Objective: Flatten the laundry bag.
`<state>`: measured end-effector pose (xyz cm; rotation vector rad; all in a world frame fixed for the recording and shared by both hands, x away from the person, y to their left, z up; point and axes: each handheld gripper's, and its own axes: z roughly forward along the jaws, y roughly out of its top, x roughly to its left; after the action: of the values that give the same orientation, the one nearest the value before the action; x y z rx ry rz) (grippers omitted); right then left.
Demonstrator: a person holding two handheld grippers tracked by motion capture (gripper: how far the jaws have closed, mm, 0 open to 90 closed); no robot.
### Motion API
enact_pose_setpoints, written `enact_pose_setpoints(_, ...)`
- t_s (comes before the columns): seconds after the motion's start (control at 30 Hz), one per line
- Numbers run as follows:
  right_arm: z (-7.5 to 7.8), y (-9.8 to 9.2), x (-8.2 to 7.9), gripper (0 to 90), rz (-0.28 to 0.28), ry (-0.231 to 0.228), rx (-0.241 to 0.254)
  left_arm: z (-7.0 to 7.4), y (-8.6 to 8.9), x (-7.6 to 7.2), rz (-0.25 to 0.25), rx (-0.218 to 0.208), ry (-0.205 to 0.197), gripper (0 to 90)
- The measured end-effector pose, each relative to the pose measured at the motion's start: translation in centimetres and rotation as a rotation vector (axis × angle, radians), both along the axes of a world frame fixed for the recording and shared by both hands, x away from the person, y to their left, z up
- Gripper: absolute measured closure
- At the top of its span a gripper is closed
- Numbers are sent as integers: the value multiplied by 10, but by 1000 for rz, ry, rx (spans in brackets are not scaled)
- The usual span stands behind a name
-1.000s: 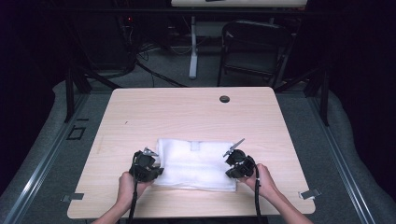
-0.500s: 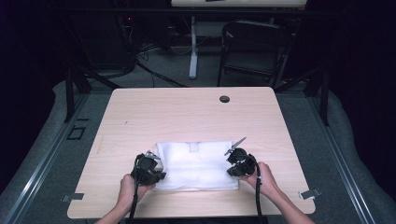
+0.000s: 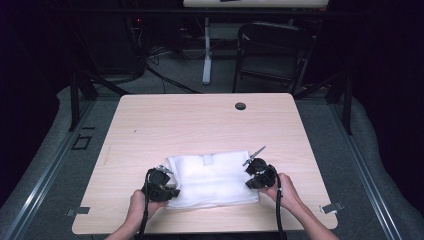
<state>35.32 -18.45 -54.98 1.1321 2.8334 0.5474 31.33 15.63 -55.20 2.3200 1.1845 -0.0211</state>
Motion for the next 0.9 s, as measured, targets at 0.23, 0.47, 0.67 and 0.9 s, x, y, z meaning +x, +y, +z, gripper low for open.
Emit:
enact_pose_setpoints(0.23, 0, 3, -2, 900, 5, 14, -17, -3, 0, 1, -16, 31, 20, 871)
enact_pose_setpoints(0.47, -1, 0, -10, 900, -11, 35, 25, -4, 0, 1, -26, 49, 20, 870)
enact_pose_setpoints(0.67, -1, 5, -23, 900, 21, 57, 20, -4, 9, -4, -33, 54, 36, 869)
enact_pose_setpoints(0.9, -2, 2, -26, 900, 15, 58, 54, -3, 11, -6, -33, 45, 38, 861)
